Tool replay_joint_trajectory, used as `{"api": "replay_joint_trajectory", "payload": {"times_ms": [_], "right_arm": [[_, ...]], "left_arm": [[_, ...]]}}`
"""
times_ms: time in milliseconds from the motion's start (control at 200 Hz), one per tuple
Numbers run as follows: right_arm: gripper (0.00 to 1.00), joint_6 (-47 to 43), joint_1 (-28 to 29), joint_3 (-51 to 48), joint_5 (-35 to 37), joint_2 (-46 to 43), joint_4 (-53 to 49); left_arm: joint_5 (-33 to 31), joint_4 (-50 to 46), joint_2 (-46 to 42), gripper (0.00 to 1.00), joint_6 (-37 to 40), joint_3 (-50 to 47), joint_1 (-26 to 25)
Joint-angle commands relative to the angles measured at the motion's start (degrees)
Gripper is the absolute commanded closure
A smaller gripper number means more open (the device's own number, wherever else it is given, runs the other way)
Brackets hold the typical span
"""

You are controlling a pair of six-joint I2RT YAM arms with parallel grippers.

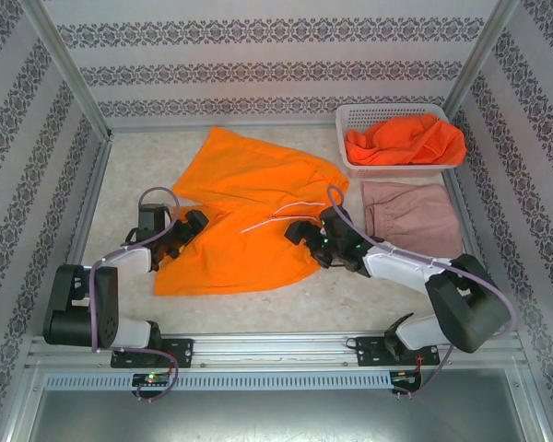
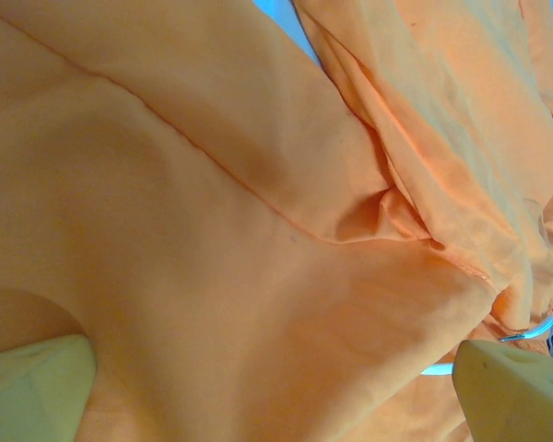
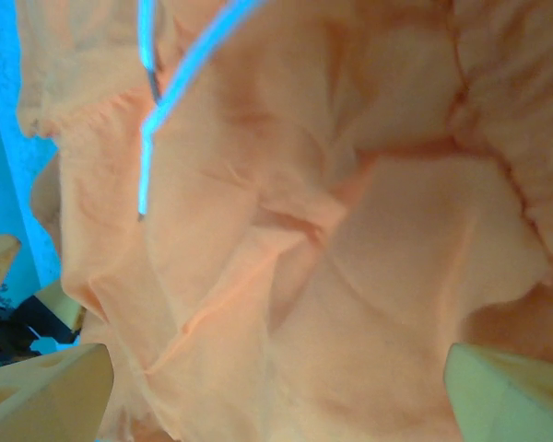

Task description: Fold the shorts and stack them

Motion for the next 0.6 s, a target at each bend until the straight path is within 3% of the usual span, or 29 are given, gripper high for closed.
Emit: {"api": "replay_joint_trajectory", "payload": {"times_ms": [0, 320, 595], "right_arm": [[0.06, -6.63, -1.97, 6.38, 1.41, -0.21, -5.66], [0.06, -17.73, -7.08, 23.94, 2.37, 15.00, -11.57], [0.06, -21.85, -6.35, 37.11, 1.56, 30.12, -16.14]], "left_arm": [[0.29, -4.26, -0.27, 0.00, 2.88, 2.77, 1.11], [-0.99, -10.02, -10.09, 0.00, 3.59, 1.71, 1.21], [-1.56, -5.26, -6.04, 0.00, 3.16, -2.19, 1.28]]}}
